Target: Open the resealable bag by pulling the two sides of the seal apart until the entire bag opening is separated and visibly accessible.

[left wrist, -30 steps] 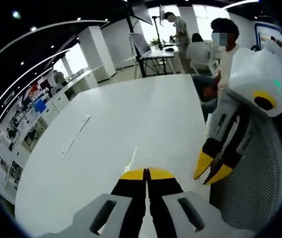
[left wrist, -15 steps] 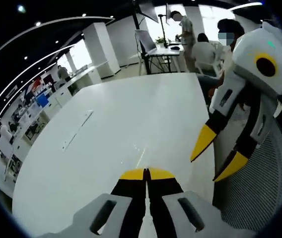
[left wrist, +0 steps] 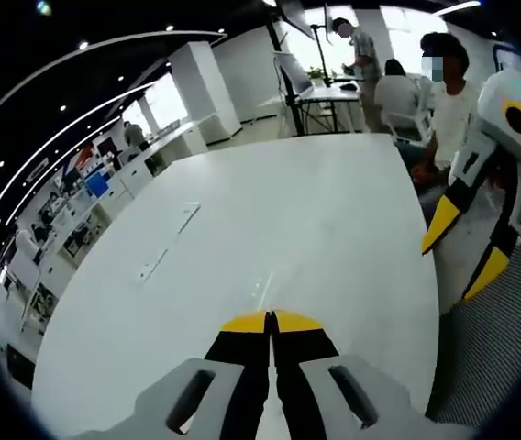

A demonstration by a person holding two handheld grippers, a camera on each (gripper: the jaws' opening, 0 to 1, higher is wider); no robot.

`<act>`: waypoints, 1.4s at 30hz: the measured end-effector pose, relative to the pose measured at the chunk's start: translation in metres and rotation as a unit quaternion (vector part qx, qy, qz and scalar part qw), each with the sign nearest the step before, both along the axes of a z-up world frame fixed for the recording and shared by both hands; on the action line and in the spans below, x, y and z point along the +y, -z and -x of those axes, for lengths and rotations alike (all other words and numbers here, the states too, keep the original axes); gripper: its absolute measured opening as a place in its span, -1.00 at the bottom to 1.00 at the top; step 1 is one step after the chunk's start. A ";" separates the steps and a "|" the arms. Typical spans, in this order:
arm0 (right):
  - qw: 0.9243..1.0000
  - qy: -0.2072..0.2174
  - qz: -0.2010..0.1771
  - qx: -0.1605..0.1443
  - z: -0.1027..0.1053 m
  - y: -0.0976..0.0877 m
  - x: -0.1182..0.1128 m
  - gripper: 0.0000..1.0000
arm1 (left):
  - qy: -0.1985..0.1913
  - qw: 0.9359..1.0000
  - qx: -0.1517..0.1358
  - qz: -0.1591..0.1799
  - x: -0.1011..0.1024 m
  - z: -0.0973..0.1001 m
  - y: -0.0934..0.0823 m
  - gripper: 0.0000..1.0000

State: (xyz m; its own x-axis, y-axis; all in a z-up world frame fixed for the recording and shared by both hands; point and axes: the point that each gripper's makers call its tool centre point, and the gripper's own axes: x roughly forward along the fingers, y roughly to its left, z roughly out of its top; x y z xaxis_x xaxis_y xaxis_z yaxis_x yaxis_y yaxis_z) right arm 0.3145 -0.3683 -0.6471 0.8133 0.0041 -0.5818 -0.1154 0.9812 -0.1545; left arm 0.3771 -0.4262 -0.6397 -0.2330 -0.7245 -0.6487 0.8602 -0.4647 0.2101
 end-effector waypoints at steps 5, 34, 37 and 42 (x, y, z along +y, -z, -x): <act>0.997 0.070 -0.028 -0.005 0.023 0.003 -0.018 -0.42 | -0.031 0.999 -0.031 0.026 -0.035 -0.041 -0.004 -1.00; 0.985 0.158 -0.068 0.010 0.055 0.019 -0.049 -0.39 | 0.043 0.987 -0.153 0.030 -0.082 -0.077 0.064 -1.00; 0.984 0.165 -0.070 0.012 0.057 0.020 -0.051 -0.39 | 0.033 0.990 -0.136 0.026 -0.091 -0.081 0.069 -1.00; 0.982 0.175 -0.075 0.017 0.061 0.022 -0.054 -0.39 | 0.034 0.989 -0.143 0.016 -0.102 -0.088 0.082 -0.96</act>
